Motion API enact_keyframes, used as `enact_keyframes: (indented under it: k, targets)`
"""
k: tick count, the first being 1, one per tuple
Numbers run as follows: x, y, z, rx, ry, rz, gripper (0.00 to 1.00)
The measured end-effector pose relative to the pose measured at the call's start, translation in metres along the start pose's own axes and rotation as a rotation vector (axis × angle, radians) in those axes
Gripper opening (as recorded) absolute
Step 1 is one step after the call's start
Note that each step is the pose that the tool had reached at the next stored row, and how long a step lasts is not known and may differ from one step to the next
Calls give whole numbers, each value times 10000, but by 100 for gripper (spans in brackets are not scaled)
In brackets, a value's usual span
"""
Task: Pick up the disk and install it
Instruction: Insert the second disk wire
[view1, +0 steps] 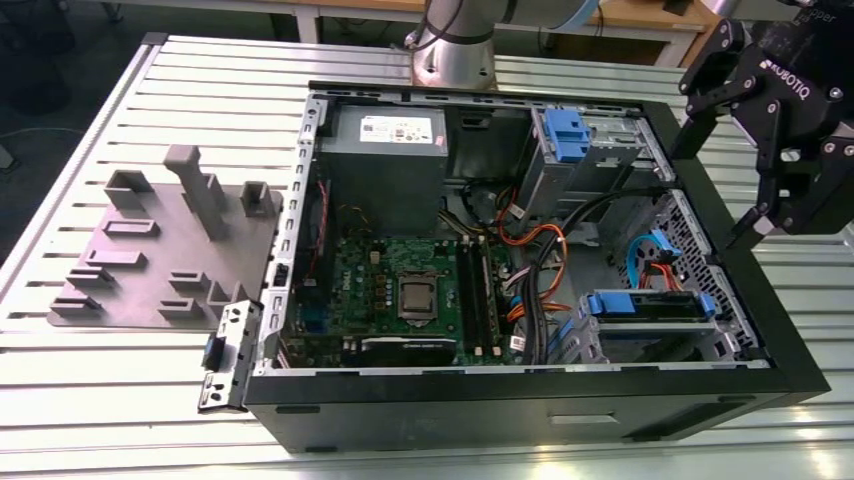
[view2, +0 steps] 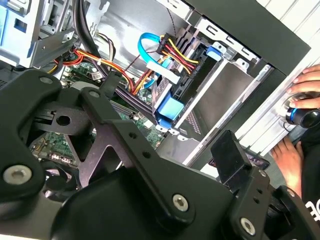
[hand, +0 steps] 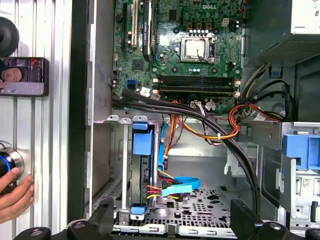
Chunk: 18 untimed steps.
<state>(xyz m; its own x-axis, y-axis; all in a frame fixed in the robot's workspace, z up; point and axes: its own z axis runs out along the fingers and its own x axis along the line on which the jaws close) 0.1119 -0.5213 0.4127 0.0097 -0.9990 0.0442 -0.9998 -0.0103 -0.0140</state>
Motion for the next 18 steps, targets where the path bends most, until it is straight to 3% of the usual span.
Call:
enact_keyframes:
  k: [2, 6, 9, 15, 18]
  targets:
    - [0, 0, 0, 0, -7, 0, 98]
    - [0, 0, 1, 0, -19, 0, 79]
    - [0, 0, 1, 0, -29, 0, 73]
    - [0, 0, 2, 0, -46, 1, 44]
    - [0, 0, 2, 0, -55, 0, 44]
